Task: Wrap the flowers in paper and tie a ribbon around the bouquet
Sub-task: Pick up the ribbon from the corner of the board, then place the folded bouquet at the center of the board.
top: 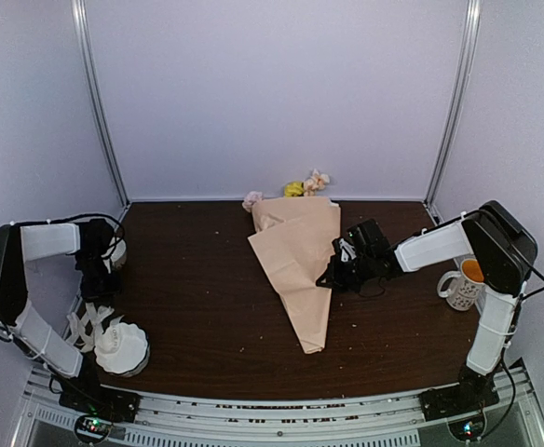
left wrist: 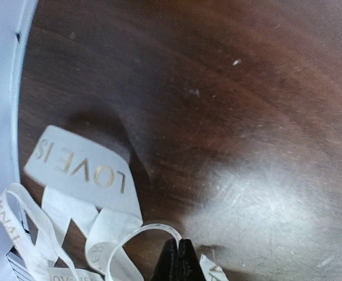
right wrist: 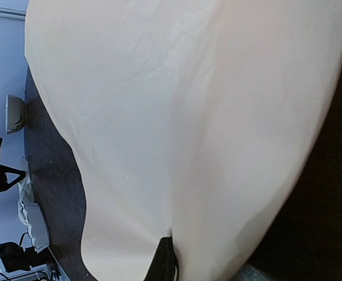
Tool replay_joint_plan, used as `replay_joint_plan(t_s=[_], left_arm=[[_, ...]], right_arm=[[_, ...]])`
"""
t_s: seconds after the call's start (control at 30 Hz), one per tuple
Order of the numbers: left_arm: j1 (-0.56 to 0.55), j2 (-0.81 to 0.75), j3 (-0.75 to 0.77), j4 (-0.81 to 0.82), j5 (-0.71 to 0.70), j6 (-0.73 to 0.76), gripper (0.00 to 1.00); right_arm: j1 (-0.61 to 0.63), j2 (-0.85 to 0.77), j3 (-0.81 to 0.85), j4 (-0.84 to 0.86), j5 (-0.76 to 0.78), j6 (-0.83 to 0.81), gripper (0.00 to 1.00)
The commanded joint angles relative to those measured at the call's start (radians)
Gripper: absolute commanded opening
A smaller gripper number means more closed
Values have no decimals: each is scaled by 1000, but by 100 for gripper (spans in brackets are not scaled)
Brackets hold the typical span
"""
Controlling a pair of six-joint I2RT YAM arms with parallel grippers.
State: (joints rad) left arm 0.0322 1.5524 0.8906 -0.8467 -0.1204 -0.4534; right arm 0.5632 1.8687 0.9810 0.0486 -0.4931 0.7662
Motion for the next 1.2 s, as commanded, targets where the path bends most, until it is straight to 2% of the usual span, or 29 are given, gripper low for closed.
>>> replay_joint_plan(t_s=[0.0, 0.07, 0.13, 0.3, 0.5, 0.63, 0.77, 0.9, 1.1, 1.17], left_arm=[[4, -150, 32, -2, 23, 40, 0], [-20, -207, 65, -19, 47, 69, 0], [-88, -268, 116, -24, 77, 105, 0], [-391, -389, 301, 69, 130, 214, 0], [-707, -349, 589, 128, 208, 366, 0], [-829, -322, 669, 184, 324, 412, 0], [-876, -310, 628, 195, 378, 445, 0], [-898, -250, 480, 247, 427, 403, 0], [-943, -123, 293, 277, 520, 442, 0], [-973, -104, 243, 302, 495, 468, 0]], right_arm=[[7, -26, -14, 6, 2, -3, 0], [8, -24, -12, 4, 1, -2, 0], [7, -24, -11, -2, 3, -5, 0], [7, -29, -6, -21, 14, -10, 0], [7, -29, 2, -41, 25, -11, 0], [7, -30, 5, -52, 34, -10, 0], [7, -37, 5, -64, 46, -10, 0], [7, -37, 13, -77, 54, -14, 0], [7, -63, 49, -142, 63, -41, 0], [7, -77, 60, -157, 59, -45, 0]])
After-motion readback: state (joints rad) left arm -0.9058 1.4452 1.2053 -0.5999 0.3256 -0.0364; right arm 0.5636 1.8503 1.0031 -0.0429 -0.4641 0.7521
